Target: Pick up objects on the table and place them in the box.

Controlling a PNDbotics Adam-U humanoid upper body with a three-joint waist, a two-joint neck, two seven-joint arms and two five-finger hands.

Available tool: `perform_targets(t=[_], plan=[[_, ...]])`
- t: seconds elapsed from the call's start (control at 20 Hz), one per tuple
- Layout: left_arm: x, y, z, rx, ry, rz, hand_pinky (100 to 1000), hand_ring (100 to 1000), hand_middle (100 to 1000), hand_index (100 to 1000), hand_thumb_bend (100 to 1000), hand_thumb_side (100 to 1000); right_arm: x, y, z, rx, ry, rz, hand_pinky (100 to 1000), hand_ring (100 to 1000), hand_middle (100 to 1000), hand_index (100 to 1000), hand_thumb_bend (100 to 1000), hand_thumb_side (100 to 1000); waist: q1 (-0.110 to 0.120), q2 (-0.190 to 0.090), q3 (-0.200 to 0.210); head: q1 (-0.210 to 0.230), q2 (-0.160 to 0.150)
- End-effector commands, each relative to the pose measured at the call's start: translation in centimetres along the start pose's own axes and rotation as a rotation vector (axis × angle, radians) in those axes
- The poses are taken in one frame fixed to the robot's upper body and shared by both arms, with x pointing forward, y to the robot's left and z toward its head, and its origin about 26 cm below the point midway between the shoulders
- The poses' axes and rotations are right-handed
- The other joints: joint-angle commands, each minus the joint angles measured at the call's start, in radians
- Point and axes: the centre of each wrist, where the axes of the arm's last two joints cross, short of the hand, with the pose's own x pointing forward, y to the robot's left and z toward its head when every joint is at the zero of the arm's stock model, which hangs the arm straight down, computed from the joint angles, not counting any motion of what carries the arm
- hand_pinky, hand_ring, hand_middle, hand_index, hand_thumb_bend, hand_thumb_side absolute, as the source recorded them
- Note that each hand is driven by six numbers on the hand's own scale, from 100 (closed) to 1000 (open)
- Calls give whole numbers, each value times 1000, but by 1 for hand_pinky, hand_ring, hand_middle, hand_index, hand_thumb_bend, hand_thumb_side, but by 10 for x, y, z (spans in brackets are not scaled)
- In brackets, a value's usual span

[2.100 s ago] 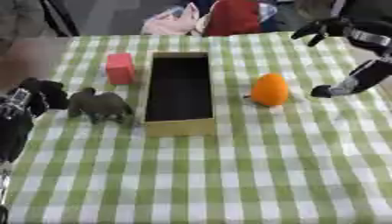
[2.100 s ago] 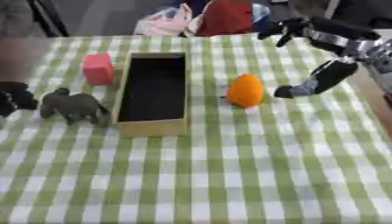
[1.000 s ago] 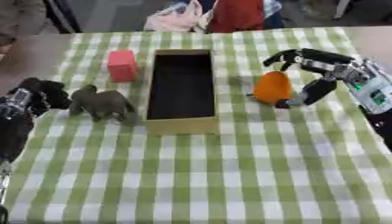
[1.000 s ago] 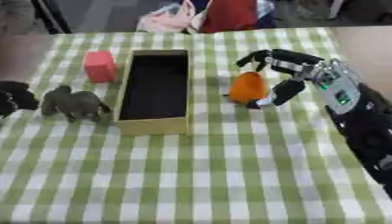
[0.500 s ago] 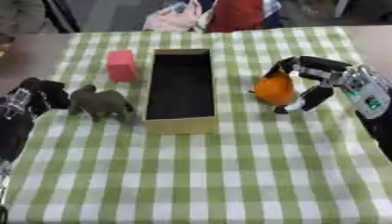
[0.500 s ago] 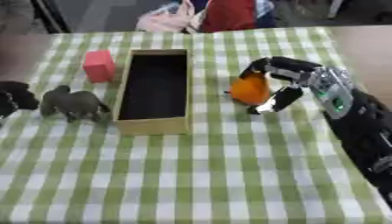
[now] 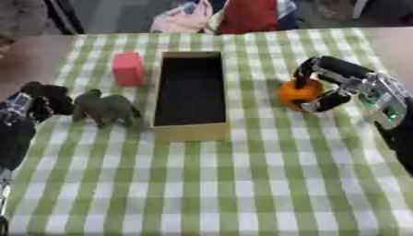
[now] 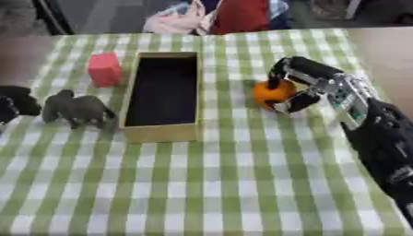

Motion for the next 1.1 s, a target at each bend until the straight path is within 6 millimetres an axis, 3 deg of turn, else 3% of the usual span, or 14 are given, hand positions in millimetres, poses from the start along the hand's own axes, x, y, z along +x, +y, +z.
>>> perform_targets(t=[0.05,0.4,0.9,1.1], plan=[[6,4,-3,-5,-17,-18,699,639,579,717,100,916,-3,-13,2,-63,16,24,620,711,328,440,100,100,-1,-14,-1,-4,-2],[7,4,-3,-8,-17,-18,699,639,579,717,100,916,10,-23,-8,-191,-42,8,590,673,275,394,100,100,-4,-17,0,-7,-3],[8,1,-5,-44,-23,-23,700,641,580,718,100,915,71,-83,-63,-298,-276,-16,589,665,277,396,100,100,-17,-24,46,-30,-5],[10,0,-9,-63,-41,-23,701,641,580,718,100,913,92,-93,-85,-294,-333,-23,592,664,284,401,100,100,-21,-20,76,-51,-13]])
